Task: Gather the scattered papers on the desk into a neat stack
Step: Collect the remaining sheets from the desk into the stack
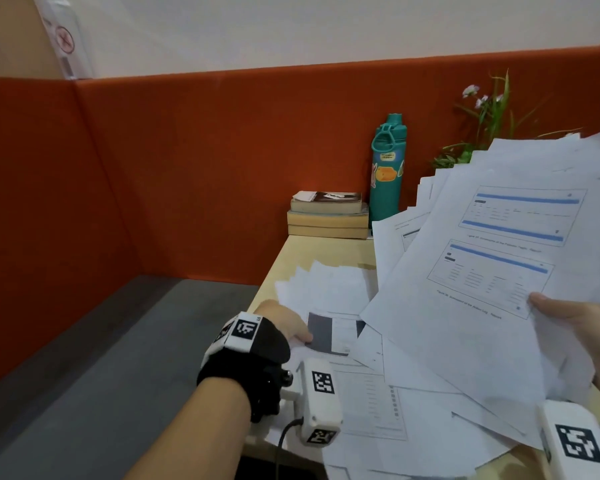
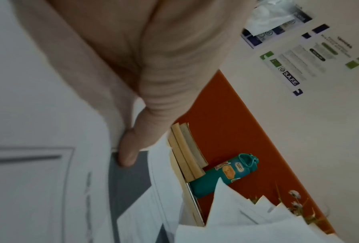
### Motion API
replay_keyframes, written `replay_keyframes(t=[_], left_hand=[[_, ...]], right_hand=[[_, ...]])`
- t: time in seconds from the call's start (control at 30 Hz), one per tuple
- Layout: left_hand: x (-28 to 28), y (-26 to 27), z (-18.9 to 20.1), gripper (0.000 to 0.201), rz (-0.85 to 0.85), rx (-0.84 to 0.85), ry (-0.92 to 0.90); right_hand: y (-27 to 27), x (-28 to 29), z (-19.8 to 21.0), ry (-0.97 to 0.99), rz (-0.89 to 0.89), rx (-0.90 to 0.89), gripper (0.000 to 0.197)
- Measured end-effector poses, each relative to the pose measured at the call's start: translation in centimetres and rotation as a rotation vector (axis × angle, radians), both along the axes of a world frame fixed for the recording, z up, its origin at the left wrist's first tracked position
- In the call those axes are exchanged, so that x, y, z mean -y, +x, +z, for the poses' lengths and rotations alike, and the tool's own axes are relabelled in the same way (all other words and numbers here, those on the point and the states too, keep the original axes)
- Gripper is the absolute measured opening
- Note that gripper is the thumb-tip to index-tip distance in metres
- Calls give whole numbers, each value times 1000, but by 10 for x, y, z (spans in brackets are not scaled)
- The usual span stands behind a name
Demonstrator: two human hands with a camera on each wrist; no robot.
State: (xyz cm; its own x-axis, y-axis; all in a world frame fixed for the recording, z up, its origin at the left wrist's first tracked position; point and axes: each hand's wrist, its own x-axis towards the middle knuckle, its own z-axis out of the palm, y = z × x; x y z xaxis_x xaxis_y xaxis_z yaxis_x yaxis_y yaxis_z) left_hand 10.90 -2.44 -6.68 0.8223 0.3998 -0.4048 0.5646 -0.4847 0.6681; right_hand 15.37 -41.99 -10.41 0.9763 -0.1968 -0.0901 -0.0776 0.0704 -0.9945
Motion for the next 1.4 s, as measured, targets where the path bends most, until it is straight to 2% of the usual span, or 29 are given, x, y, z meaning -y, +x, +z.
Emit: replay_keyframes(t=[0.03, 0.1, 0.17, 0.23, 0.3, 0.37, 0.4, 0.43, 0.5, 0.53, 0.63, 0.73, 0.8, 0.87, 0.97, 1.07, 1.17, 1.27, 1.33, 1.4], left_hand=[[1, -2, 2, 37, -13, 86, -55], [-1, 0, 1, 21, 3, 253, -115], [2, -3, -1, 22, -88, 274, -127], [7, -3, -11, 37, -168, 189, -124], [8, -1, -14, 48, -136, 200, -94], [3, 4, -5, 39, -88, 283, -43], [-1, 6, 2, 35, -51, 344, -24], [-7, 9, 11, 34, -15, 418, -14], [-16, 11, 34, 34, 54, 563, -10], [-18, 11, 49, 35, 82, 640, 5], [-24, 14, 102, 34, 127, 866, 84], [-29, 9, 154, 35, 152, 1026, 57], [-29, 6, 168, 35, 123, 1028, -7], [-22, 10, 163, 36, 45, 963, -63], [-3, 21, 126, 35, -28, 795, -166], [10, 37, 80, 37, -112, 580, -163], [23, 42, 55, 41, -161, 452, -242], [38, 41, 43, 52, -193, 406, -379], [44, 43, 37, 69, -154, 411, -357], [47, 45, 36, 69, -90, 485, -346]], right_hand=[[0, 0, -1, 2, 7, -10, 102], [5, 8, -9, -8, -10, -12, 97], [7, 13, -15, -33, -30, -6, 92], [-3, 0, -7, -6, -42, -13, 99], [-18, -20, 9, 24, -26, -6, 112], [-25, -24, 17, 8, -66, 30, 118], [-28, -24, 20, -1, -89, 41, 115], [-31, -24, 23, -7, -113, 49, 104], [-41, -35, 35, -29, -154, 80, 57], [-43, -40, 40, -52, -167, 95, 43], [-45, -49, 46, -91, -202, 81, 44], [-46, -54, 50, -107, -196, 64, 43], [-48, -56, 54, -99, -168, 73, 42], [-50, -60, 59, -92, -122, 79, 36], [-52, -71, 66, -64, -19, 91, 20], [-48, -76, 68, -4, 44, 97, 23], [-46, -78, 68, 27, 72, 125, 26], [-45, -81, 66, 29, 97, 124, 25], [-46, -86, 69, 49, 77, 127, 26], [-47, -95, 71, 147, 85, 192, 33]])
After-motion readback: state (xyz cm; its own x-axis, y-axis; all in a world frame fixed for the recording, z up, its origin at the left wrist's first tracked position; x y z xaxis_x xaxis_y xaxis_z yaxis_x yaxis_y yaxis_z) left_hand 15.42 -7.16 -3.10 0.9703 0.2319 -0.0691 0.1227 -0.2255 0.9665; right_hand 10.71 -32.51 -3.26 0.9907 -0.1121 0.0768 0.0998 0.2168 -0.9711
